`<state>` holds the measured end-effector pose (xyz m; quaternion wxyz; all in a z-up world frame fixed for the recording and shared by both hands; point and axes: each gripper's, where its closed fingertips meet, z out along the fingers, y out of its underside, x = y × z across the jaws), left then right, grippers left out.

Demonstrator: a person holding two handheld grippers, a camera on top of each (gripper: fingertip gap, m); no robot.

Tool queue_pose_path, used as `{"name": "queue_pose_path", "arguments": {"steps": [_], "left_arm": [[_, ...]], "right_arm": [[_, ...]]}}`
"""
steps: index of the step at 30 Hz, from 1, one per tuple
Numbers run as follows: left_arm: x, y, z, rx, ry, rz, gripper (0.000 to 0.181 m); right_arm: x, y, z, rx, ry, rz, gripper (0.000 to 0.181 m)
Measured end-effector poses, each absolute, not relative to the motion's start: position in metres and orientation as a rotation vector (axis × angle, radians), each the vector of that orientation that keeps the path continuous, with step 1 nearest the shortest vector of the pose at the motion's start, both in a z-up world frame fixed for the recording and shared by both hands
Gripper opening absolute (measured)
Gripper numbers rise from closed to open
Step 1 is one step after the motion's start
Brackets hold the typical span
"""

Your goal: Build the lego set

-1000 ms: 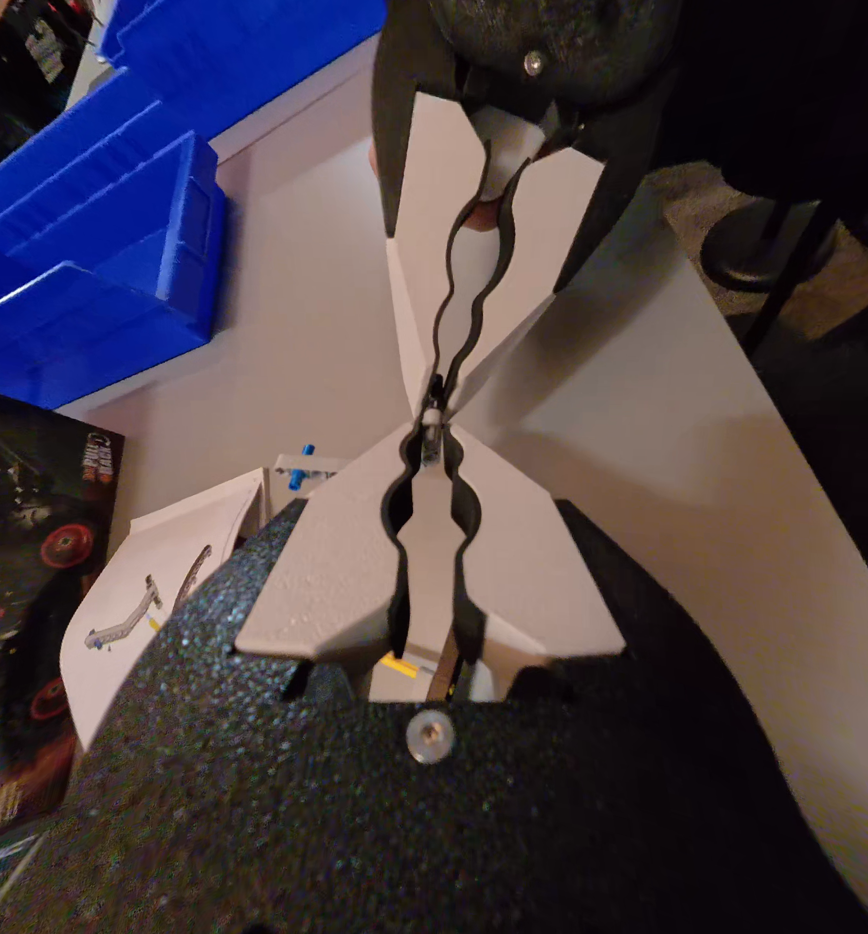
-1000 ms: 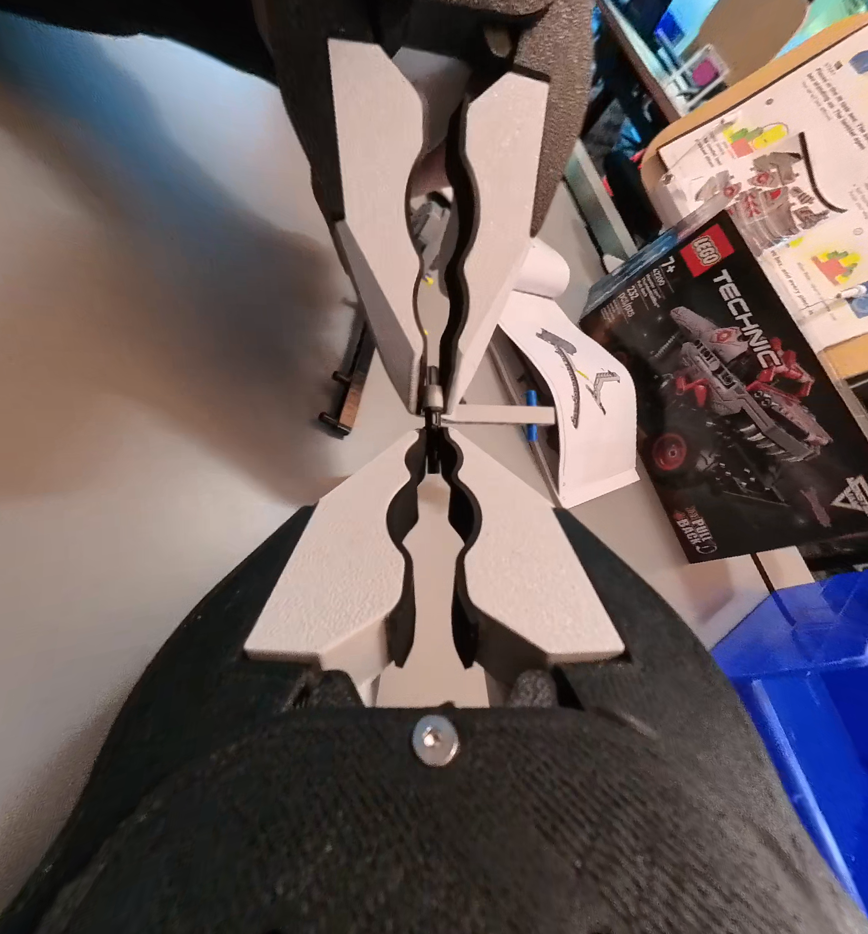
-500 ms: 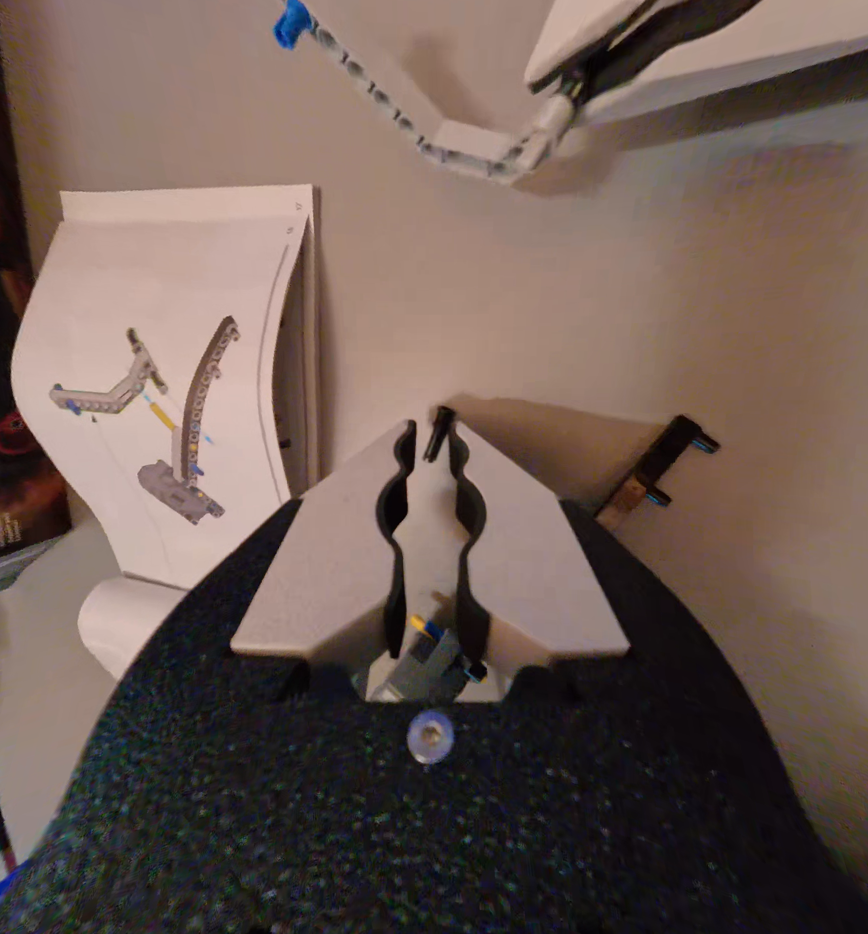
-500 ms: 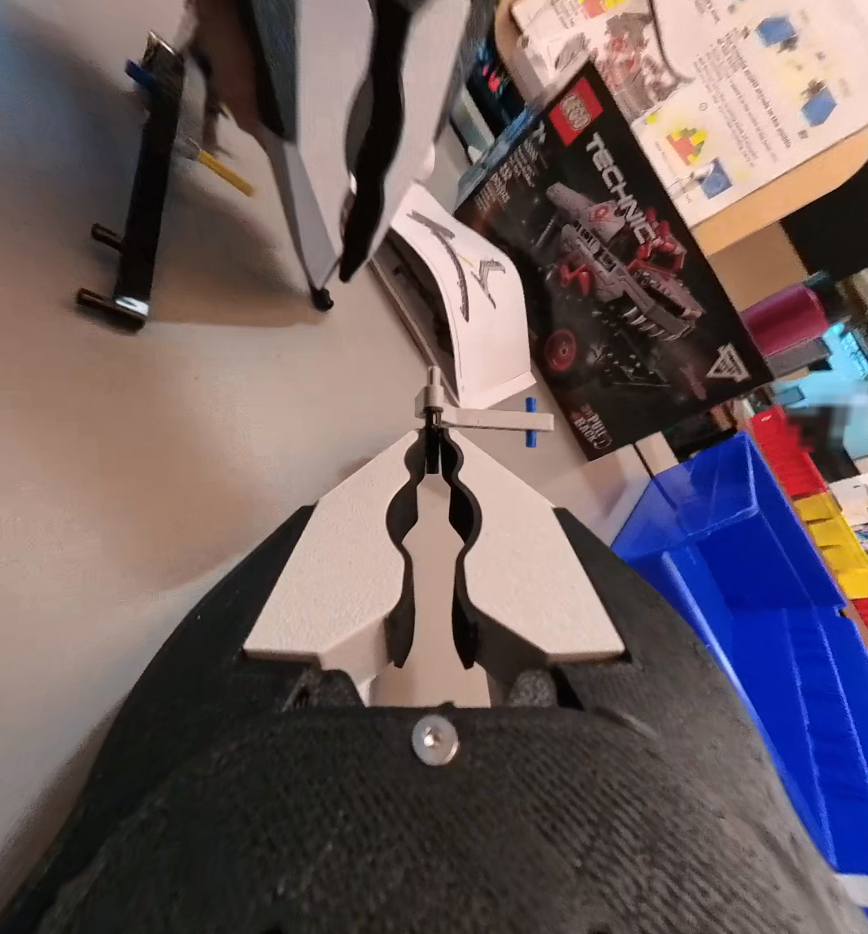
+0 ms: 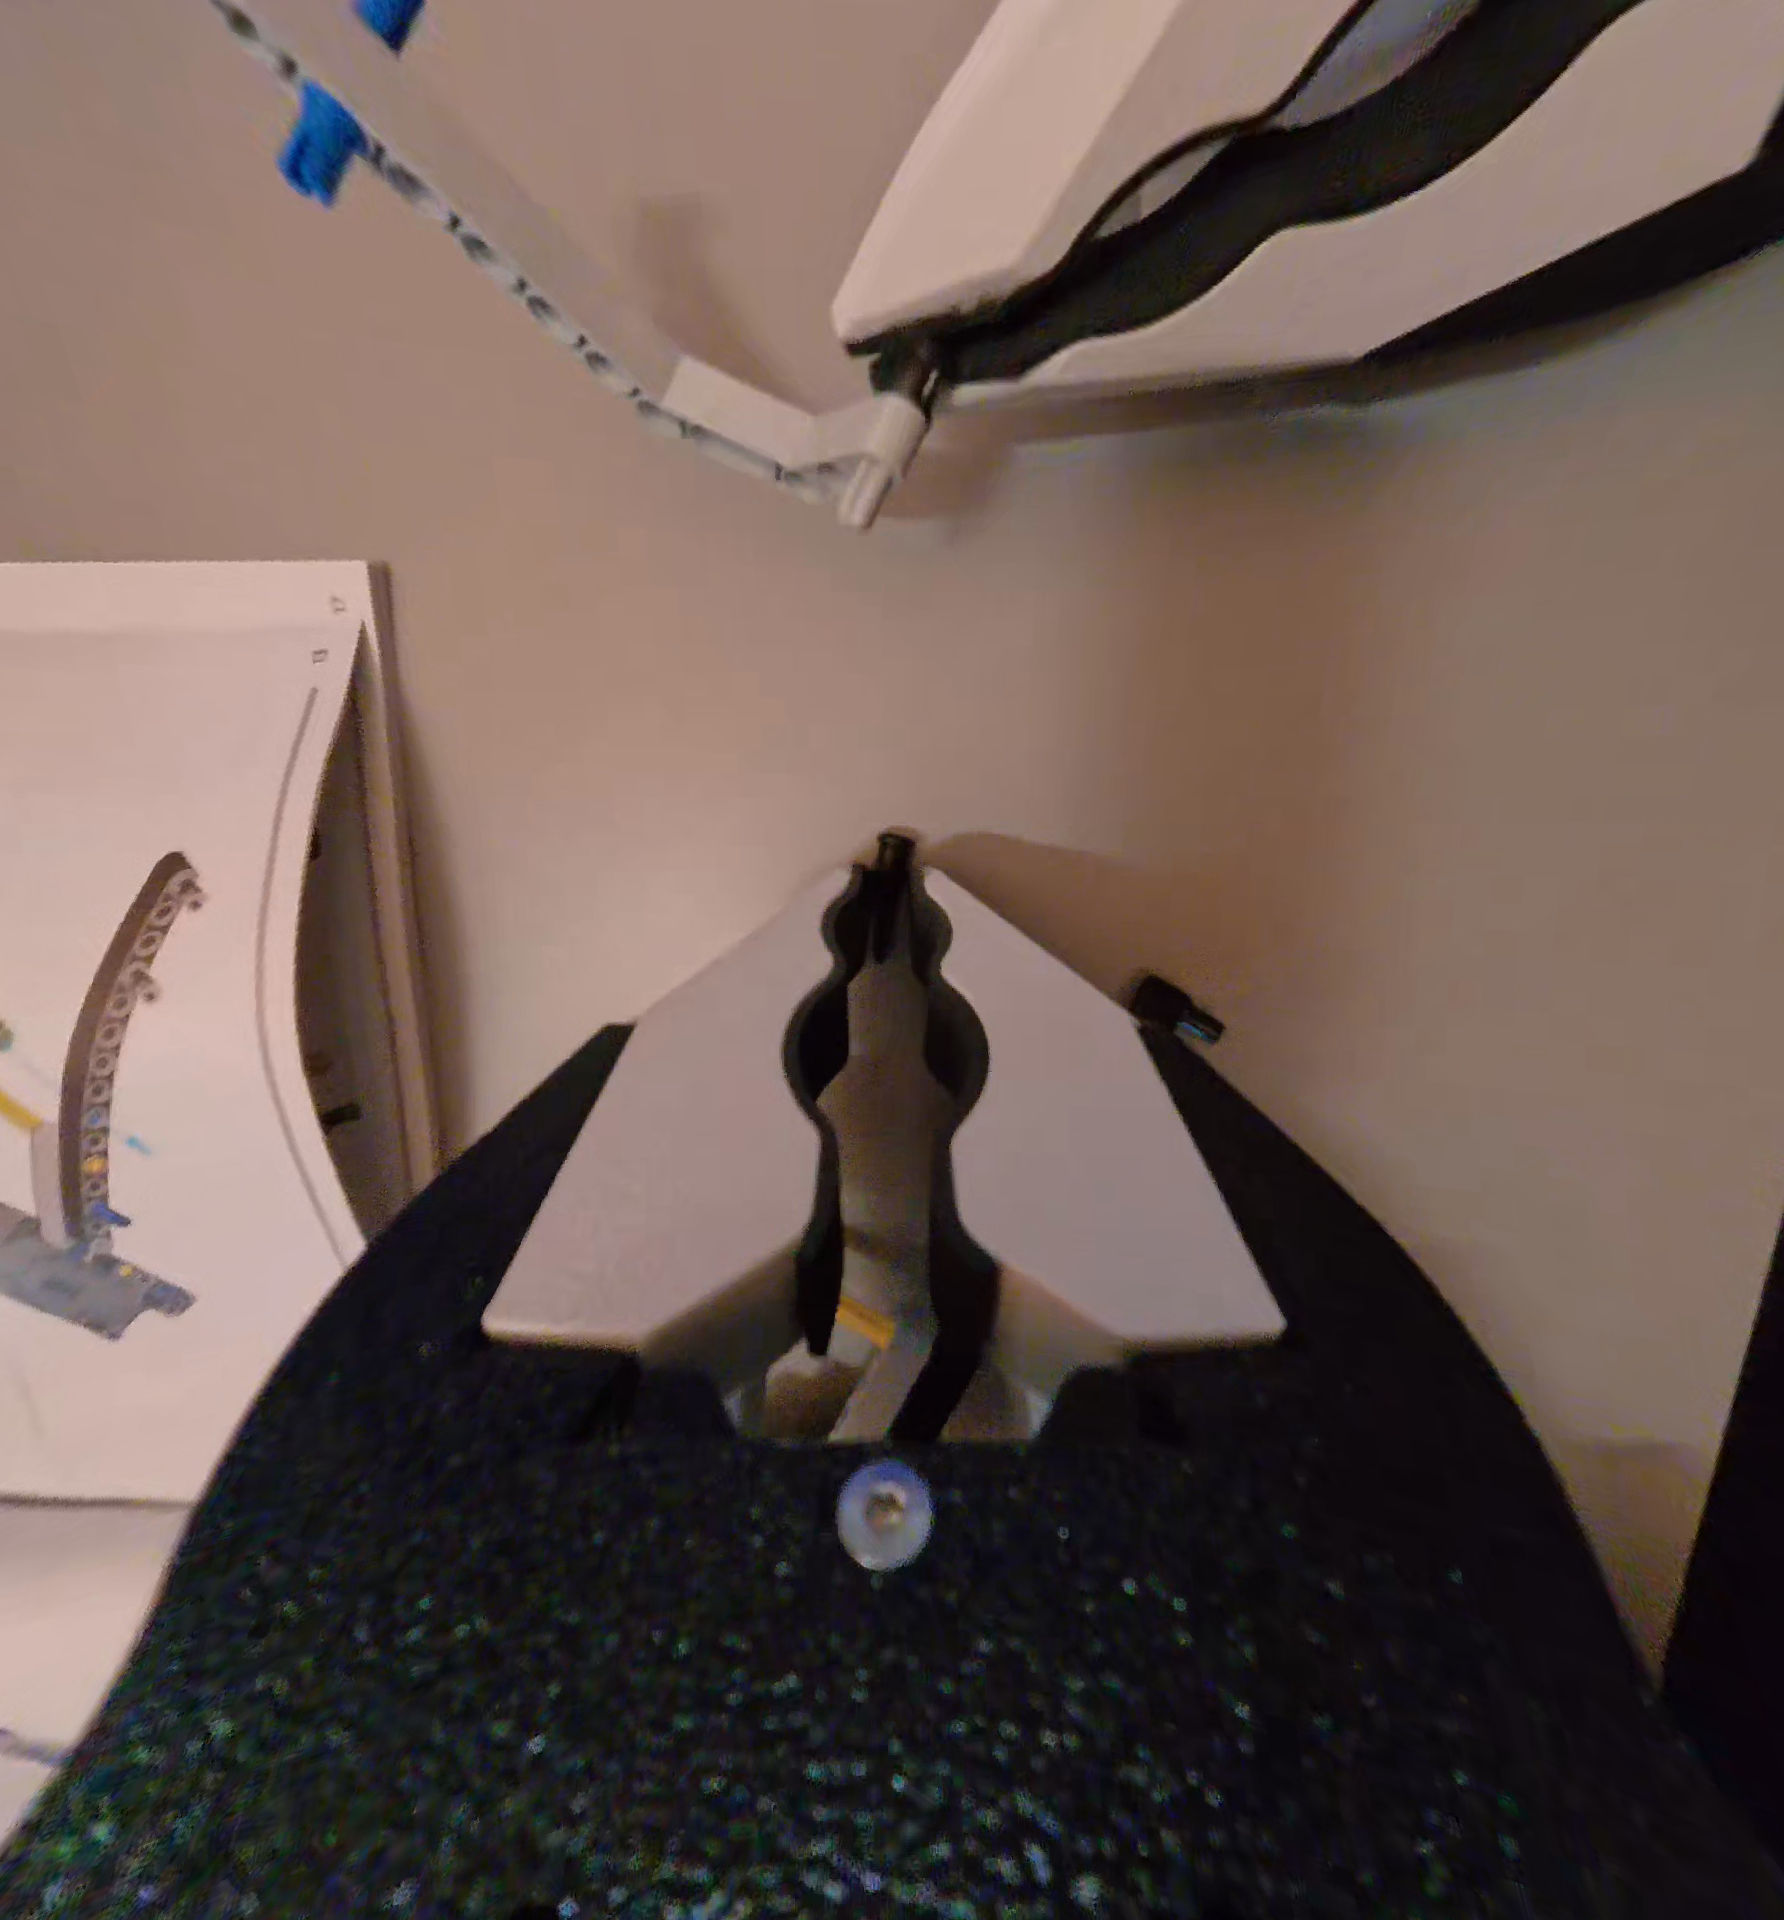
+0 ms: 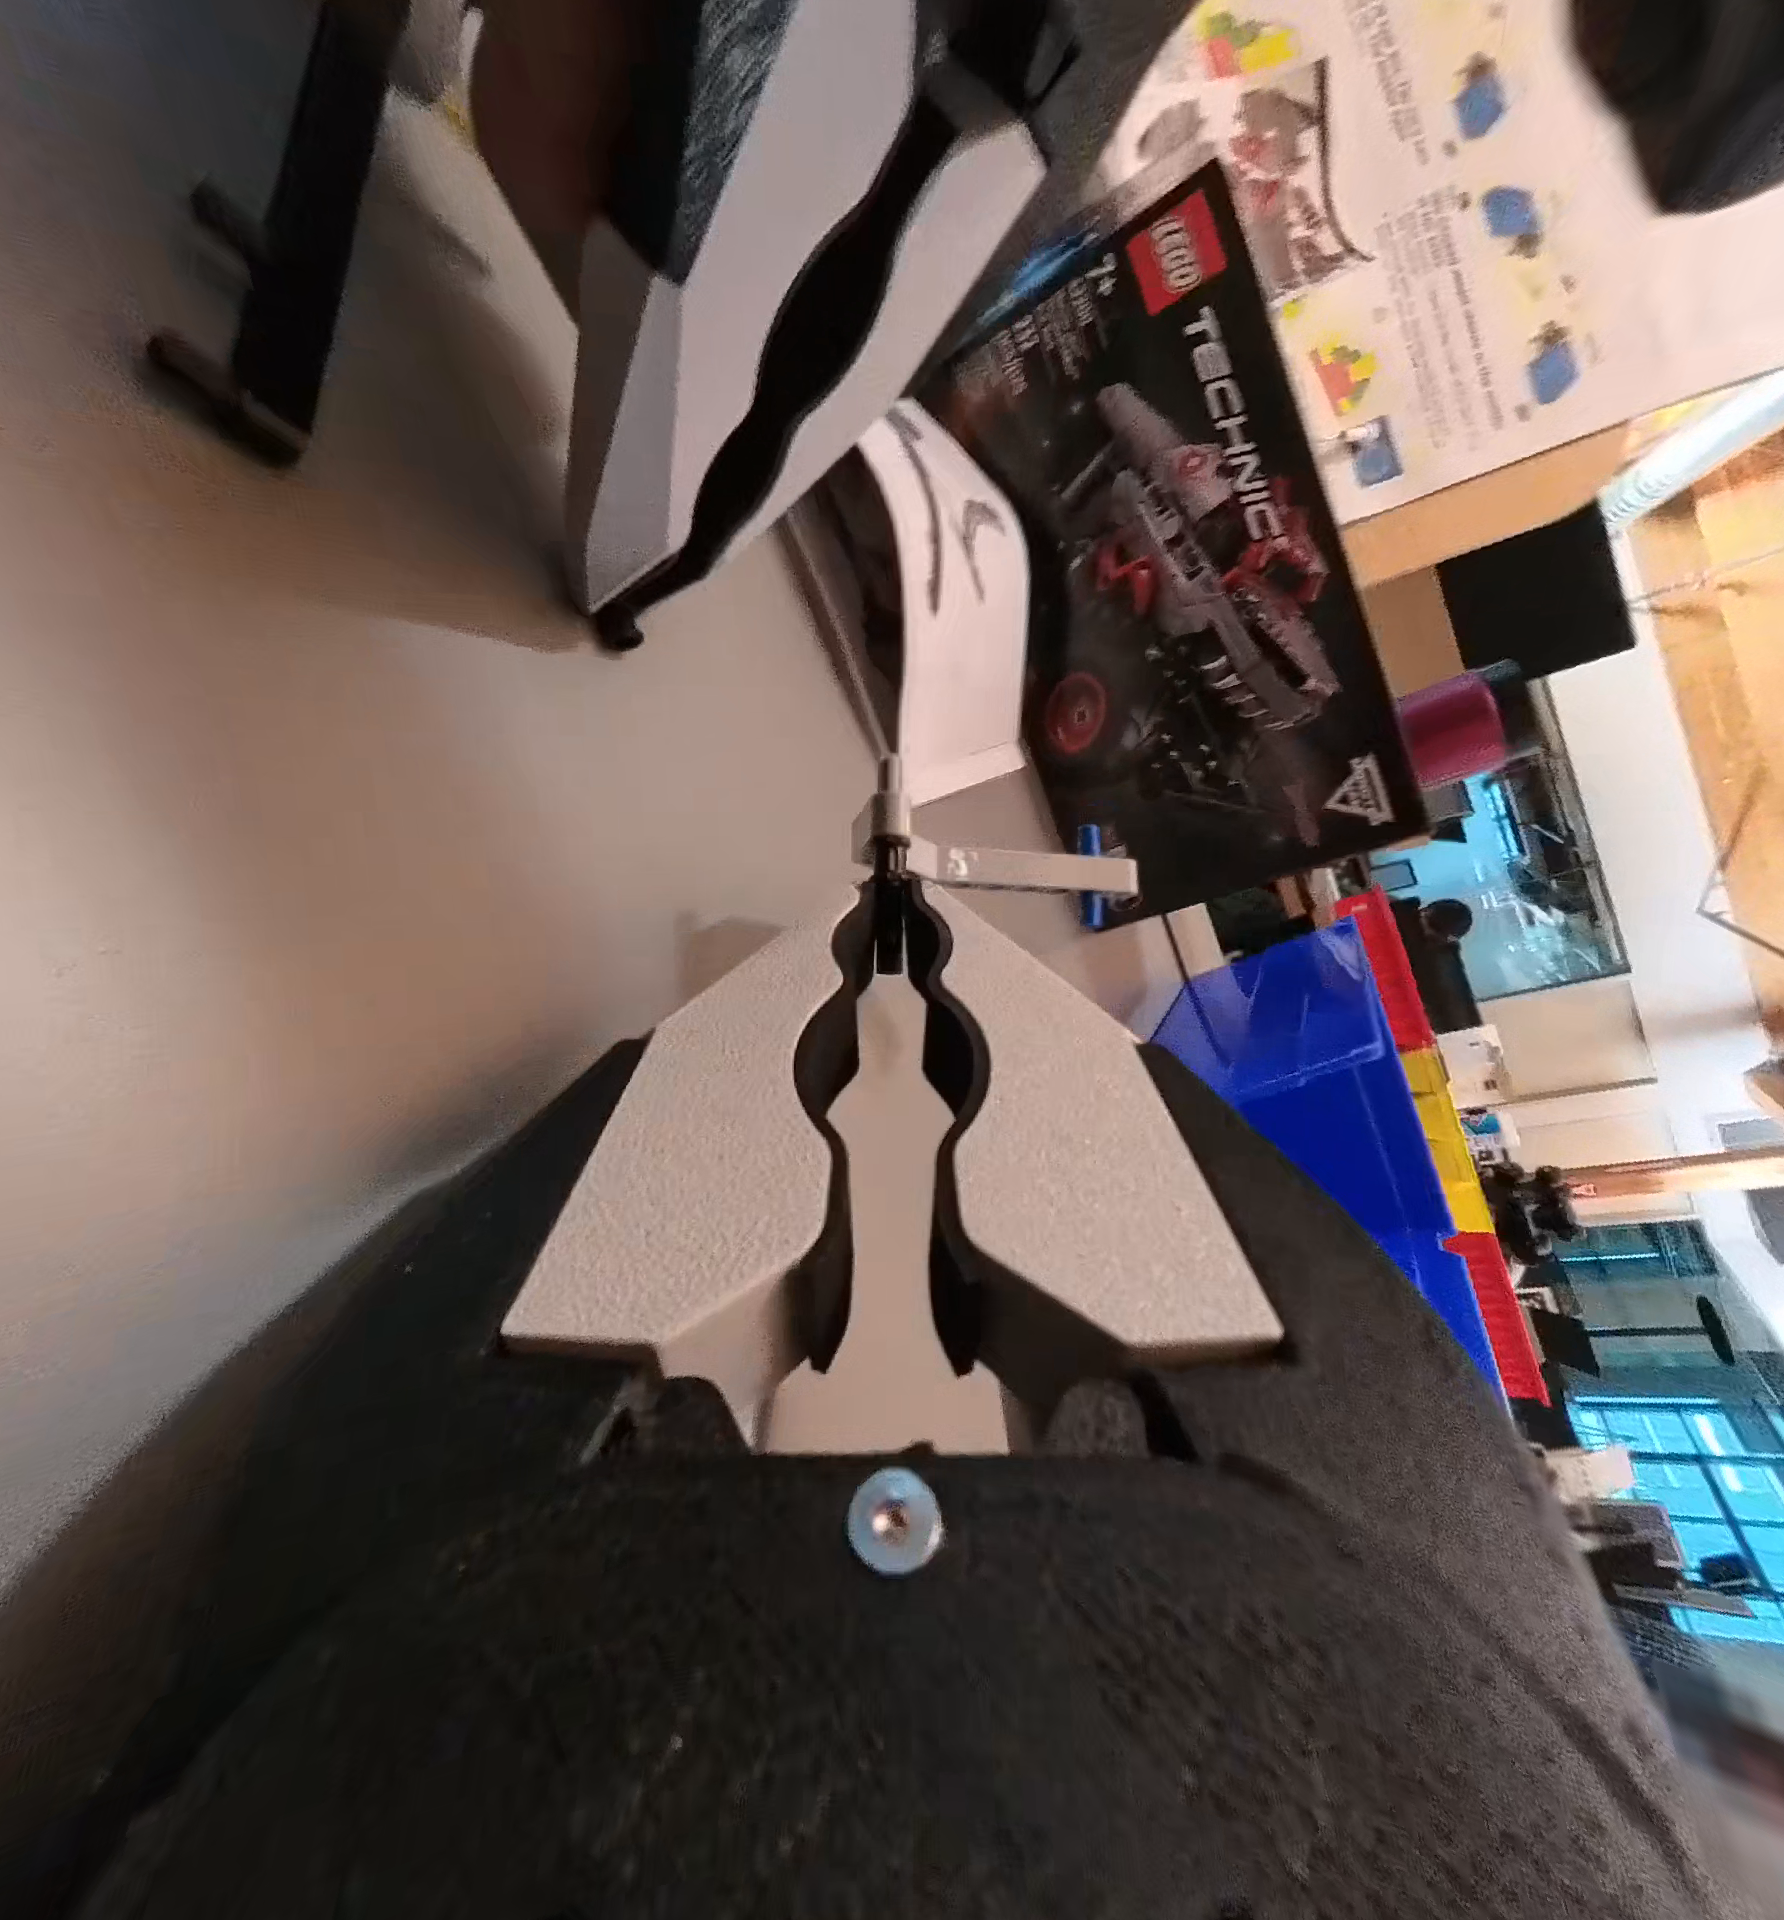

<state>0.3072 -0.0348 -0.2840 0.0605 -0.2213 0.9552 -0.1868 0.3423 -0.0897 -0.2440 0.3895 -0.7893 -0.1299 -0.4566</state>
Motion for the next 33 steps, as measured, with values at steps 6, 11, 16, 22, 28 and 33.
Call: {"name": "queue_pose_path", "arguments": {"steps": [6, 11, 16, 22, 28, 33], "left_arm": [[0.301, -0.041, -0.276, -0.685, 2.846, -0.763, 0.016], [0.297, -0.021, -0.276, -0.567, 2.827, -0.662, 0.020], [0.289, -0.026, -0.278, -0.482, 2.852, -0.686, 0.020], [0.295, -0.032, -0.283, -0.523, 2.861, -0.689, 0.008], [0.293, -0.038, -0.284, -0.577, 2.839, -0.710, 0.002], [0.296, -0.039, -0.283, -0.490, 2.775, -0.683, 0.002]], "right_arm": [[0.338, -0.086, -0.251, -2.031, -0.382, -1.150, 0.003], [0.337, -0.084, -0.257, -2.055, -0.389, -1.119, 0.003], [0.337, -0.083, -0.261, -2.075, -0.398, -1.117, 0.003], [0.336, -0.082, -0.261, -2.071, -0.398, -1.095, 0.003], [0.331, -0.080, -0.264, -2.072, -0.426, -1.058, 0.003], [0.329, -0.078, -0.266, -2.079, -0.466, -1.079, 0.002]]}}
